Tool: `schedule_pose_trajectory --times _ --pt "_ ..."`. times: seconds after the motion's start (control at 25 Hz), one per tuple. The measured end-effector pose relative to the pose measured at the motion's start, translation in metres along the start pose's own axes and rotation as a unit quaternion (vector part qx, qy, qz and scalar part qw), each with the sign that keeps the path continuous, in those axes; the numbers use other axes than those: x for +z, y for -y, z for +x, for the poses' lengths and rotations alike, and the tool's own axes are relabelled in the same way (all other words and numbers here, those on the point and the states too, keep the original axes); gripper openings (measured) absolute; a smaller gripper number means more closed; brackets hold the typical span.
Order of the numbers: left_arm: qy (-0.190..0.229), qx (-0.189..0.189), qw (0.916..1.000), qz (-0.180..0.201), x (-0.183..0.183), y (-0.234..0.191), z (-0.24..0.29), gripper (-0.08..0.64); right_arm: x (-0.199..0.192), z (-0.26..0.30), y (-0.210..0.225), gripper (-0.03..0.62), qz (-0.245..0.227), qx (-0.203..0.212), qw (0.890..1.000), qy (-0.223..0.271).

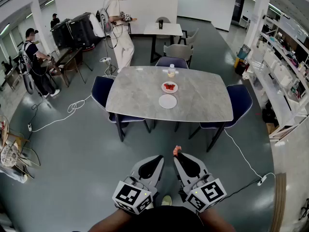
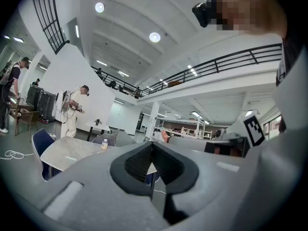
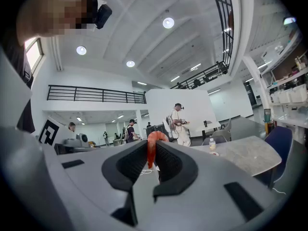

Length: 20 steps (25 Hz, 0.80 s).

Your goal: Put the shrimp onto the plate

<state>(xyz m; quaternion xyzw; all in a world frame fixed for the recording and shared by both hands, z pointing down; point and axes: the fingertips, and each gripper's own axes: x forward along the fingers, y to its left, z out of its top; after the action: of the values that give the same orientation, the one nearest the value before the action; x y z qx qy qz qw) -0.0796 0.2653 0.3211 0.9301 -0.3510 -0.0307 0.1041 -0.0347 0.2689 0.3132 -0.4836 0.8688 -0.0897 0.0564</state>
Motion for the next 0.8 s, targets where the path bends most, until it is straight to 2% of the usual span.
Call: schedule_pose_trajectory --times 0.8 --pt "-0.002 0.003 0.9999 0.015 0.001 0.006 0.009 0.008 0.003 -0.006 0.005 0.057 0.008 0.005 1.000 0.001"
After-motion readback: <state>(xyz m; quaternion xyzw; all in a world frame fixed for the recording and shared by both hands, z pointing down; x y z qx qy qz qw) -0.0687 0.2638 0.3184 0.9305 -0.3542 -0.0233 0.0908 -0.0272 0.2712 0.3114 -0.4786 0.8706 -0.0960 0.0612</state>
